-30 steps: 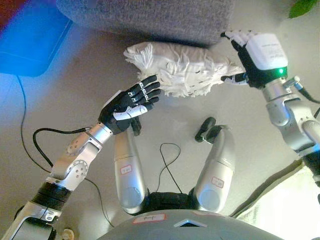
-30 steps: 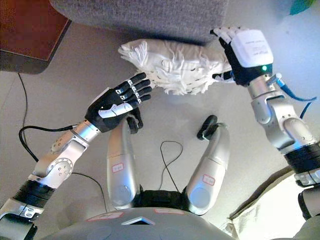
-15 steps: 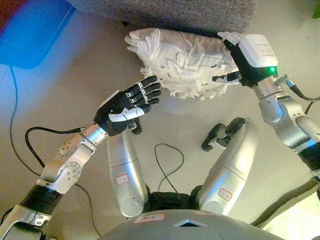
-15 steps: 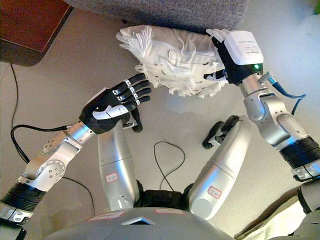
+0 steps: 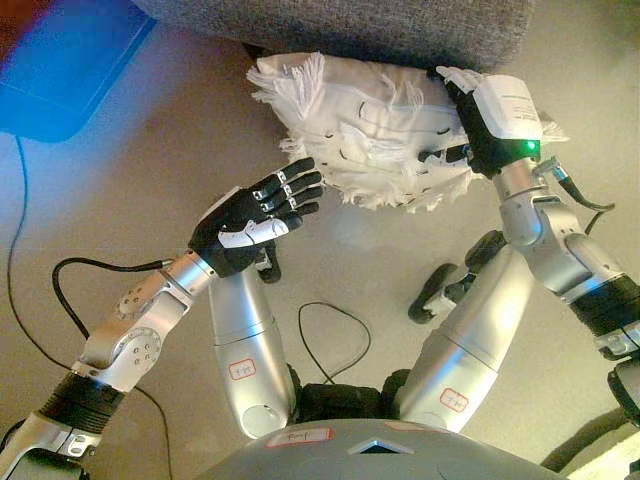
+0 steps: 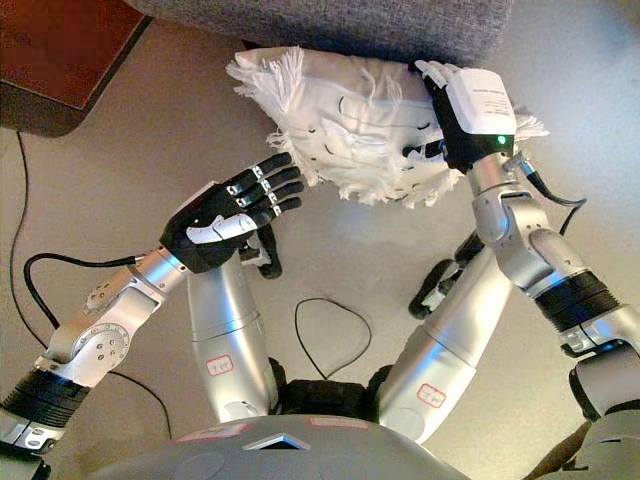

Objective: Pick up the pillow and put it on the sofa.

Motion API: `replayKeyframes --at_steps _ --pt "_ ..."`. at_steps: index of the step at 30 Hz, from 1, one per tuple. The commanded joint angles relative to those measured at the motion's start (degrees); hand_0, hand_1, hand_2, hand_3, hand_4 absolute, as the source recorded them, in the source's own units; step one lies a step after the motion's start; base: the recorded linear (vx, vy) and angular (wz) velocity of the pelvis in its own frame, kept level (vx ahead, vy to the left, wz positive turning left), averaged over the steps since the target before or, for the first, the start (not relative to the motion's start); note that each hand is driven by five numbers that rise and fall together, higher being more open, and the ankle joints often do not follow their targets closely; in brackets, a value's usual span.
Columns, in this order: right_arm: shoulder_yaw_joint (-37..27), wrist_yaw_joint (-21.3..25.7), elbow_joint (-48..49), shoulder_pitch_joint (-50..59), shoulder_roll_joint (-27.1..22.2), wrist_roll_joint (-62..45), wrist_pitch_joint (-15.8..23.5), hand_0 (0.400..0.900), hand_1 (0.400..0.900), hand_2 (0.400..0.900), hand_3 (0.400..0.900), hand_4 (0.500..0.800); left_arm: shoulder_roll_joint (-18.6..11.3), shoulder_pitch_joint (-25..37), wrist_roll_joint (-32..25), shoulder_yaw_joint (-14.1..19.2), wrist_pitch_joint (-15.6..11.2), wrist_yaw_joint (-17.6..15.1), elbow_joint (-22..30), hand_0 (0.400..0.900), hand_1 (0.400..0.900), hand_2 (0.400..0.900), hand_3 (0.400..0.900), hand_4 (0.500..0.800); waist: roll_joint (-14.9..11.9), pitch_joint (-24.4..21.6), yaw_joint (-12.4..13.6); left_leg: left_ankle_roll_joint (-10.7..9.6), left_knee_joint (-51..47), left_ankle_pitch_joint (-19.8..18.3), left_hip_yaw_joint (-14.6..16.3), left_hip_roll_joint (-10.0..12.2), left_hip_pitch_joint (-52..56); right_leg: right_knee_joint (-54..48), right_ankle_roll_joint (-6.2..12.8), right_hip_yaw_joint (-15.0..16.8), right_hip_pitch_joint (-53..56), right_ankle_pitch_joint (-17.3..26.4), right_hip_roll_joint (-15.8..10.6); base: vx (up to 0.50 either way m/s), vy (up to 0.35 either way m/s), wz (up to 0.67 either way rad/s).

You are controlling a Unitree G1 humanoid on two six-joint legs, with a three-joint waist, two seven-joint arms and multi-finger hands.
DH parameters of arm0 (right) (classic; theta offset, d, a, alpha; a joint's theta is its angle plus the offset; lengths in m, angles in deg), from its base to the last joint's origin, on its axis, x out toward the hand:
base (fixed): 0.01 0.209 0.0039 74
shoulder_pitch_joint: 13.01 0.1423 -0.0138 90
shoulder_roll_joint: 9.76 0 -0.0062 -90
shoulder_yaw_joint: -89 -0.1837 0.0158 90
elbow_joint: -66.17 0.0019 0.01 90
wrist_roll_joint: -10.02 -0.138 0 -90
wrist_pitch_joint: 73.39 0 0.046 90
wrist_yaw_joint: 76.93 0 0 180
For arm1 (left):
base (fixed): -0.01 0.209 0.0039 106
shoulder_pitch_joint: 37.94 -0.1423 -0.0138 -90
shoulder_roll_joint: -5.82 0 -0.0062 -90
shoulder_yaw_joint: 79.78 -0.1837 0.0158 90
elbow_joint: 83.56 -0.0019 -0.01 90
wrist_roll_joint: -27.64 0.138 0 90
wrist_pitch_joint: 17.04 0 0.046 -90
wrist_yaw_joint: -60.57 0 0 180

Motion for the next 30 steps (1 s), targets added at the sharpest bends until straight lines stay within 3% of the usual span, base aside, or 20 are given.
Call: replayKeyframes --at_steps 1,9,13,15,16,23,30 --pt "-4.5 3.0 -2.8 8.6 -1.3 3.8 -1.3 0.9 0.9 0.9 0.9 0.8 2.1 1.1 -3.0 1.5 -1.3 1.7 5.4 0.9 0.9 0.9 0.9 0.8 3.1 -0.1 1.6 0.6 3.5 -9.7 -7.5 3.7 5.6 -5.2 -2.74 1.6 -4.4 9.9 1.8 0.08 0.007 0.06" --pt "-3.2 -1.6 -8.4 10.9 1.0 6.0 -7.7 0.9 0.9 0.9 0.9 0.8 2.9 0.1 -2.4 1.2 0.8 1.9 5.1 0.9 0.9 0.9 0.9 0.8 3.8 -0.1 2.8 0.7 3.5 -8.3 -8.4 3.7 6.5 -5.0 -3.0 2.3 -2.9 10.4 0.3 0.07 -0.017 0.05" --pt "-2.0 -6.0 -9.9 13.0 2.4 4.6 -11.2 0.9 0.9 0.9 0.9 0.8 3.5 0.4 -2.1 0.7 1.4 0.7 5.0 0.9 0.9 0.9 0.9 0.8 4.0 -0.1 3.3 0.7 4.2 -8.2 -8.8 3.8 6.4 -4.7 -3.3 2.6 -2.8 10.6 -0.4 0.03 -0.005 0.0" --pt "-1.5 -10.3 -10.8 14.5 3.9 4.0 -13.3 0.9 0.9 0.9 0.9 0.8 3.6 1.1 -1.7 0.1 1.9 0.1 5.1 0.9 0.9 0.9 0.9 0.8 3.9 -0.1 3.6 0.6 4.6 -8.3 -9.1 3.8 6.4 -4.6 -3.31 2.7 -2.9 10.8 -0.3 0.02 -0.008 0.0" --pt "-1.5 -12.4 -11.1 15.0 4.7 4.0 -14.1 0.4 0.4 0.4 0.4 0.5 4.0 1.5 -1.3 -0.1 2.5 0.1 5.1 0.9 0.9 0.9 0.9 0.8 3.9 -0.1 3.7 0.6 4.6 -8.2 -9.1 3.7 6.5 -4.5 -3.42 2.7 -2.9 10.8 -0.5 0.0 0.0 0.0" --pt "-1.0 -14.2 -10.9 17.9 7.2 1.7 -16.5 0.4 0.4 0.4 0.4 0.5 5.5 2.6 -0.3 -0.8 3.6 -1.1 4.9 0.9 0.9 0.9 0.9 0.8 4.0 -0.1 4.2 0.7 2.4 -7.5 -8.6 3.3 7.9 -7.0 -3.4 1.7 -1.3 11.7 -0.6 0.0 0.005 -0.02" --pt "-4.8 -11.5 -6.1 16.2 9.4 0.5 -14.5 0.4 0.4 0.4 0.4 0.5 7.6 4.2 2.0 -0.8 1.6 -3.6 4.8 0.9 0.9 0.9 0.9 0.8 2.8 -0.1 3.6 1.0 -7.7 -5.6 -5.3 3.9 13.8 -19.1 -2.37 -3.4 5.5 14.8 -0.4 -0.05 0.0 -0.09"
